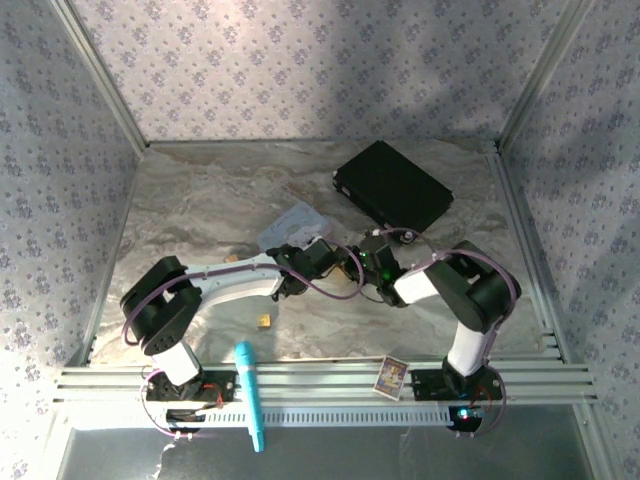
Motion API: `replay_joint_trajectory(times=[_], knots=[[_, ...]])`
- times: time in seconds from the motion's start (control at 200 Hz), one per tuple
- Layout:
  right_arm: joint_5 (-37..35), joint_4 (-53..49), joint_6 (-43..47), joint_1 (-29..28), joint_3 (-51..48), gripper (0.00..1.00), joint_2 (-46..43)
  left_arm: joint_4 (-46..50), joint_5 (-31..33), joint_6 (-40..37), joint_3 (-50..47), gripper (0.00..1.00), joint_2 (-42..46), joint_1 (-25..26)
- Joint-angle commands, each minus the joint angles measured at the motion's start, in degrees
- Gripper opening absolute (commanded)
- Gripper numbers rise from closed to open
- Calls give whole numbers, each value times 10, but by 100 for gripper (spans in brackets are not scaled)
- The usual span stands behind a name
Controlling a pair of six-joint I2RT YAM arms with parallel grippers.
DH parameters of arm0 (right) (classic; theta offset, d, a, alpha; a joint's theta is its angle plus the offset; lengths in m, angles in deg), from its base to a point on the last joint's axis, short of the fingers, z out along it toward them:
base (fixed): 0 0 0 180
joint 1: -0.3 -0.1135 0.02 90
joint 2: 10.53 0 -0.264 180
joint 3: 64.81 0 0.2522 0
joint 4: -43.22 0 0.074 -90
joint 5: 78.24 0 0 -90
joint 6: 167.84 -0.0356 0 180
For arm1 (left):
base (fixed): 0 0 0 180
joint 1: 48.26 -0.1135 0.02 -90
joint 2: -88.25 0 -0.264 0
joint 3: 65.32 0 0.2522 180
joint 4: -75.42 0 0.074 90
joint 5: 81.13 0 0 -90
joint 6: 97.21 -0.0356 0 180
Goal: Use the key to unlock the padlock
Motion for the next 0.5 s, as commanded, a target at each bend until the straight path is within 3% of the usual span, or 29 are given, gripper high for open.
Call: replay_joint_trajectory(times=[0.0, 0.195, 0.325, 0.495], knots=[[54, -267, 107, 12, 13, 1, -30, 44, -6, 15, -9, 59, 15, -6], [94, -534, 242, 34, 102, 2, -32, 44, 20, 23, 0, 70, 17, -6], [170, -545, 272, 65, 103, 3, -16, 38, 32, 29, -1, 73, 19, -7], [223, -522, 275, 34, 125, 2, -39, 33, 43, 32, -3, 73, 24, -6]])
